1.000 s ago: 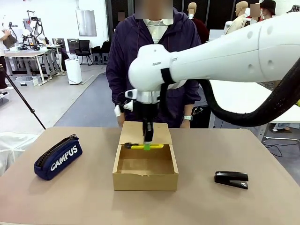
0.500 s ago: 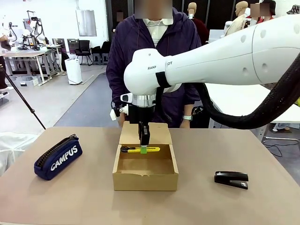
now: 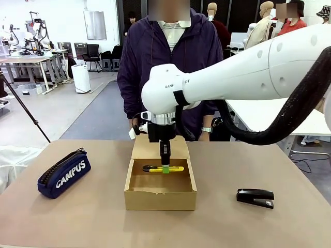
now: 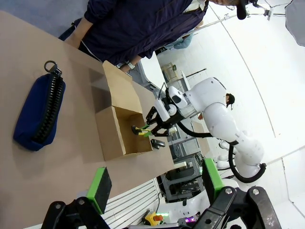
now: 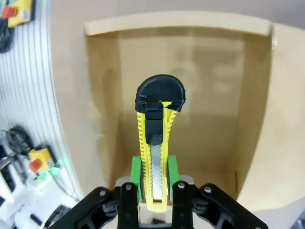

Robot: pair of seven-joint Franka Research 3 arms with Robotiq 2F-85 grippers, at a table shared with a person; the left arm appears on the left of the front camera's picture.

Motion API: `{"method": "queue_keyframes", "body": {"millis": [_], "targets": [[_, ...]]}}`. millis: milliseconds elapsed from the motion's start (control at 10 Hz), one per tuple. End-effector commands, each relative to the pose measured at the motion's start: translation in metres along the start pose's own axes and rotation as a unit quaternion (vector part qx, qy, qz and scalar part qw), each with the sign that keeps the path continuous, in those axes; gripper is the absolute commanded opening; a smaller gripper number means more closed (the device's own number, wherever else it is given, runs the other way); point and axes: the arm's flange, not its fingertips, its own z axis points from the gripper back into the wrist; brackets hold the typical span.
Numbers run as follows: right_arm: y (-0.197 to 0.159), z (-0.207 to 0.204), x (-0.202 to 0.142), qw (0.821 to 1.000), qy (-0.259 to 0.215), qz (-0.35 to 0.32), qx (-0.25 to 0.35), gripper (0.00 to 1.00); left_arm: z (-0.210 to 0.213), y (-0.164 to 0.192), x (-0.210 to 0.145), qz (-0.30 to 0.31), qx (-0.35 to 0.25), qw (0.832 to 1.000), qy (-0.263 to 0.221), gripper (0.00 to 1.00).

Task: Pack the items into the box.
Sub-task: Pick up the item specified by the human and place it in the Mailer Box.

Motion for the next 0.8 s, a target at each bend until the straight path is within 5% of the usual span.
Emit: {"method": "queue_keyframes", "body": {"millis": [0,100,200,300,700], "targets": [[-0.0057,-0.0047,-0.0036,0.999,-0.006,-0.023,-0.037,0.0,0.0004,-0.0021,0.0013,-0.004,-0.009,1.0,-0.005,1.0],[-0.0067,-0.0068,-0.0039,0.999,-0.01,-0.025,-0.042,0.1,0.0004,-0.0021,0.0013,-0.004,-0.009,1.0,-0.005,1.0],[-0.0068,-0.0085,-0.0025,0.999,0.001,-0.019,-0.049,0.69,0.0004,-0.0021,0.0013,-0.004,-0.009,1.0,-0.005,1.0],[-0.0072,-0.0086,-0.0024,0.999,0.003,-0.017,-0.049,1.0,0.0004,-0.0021,0.0013,-0.004,-0.009,1.0,-0.005,1.0],[-0.0047,-0.0076,-0.0024,0.998,-0.005,-0.004,-0.056,1.0,0.0004,-0.0021,0.0013,-0.004,-0.009,1.0,-0.005,1.0]]}}
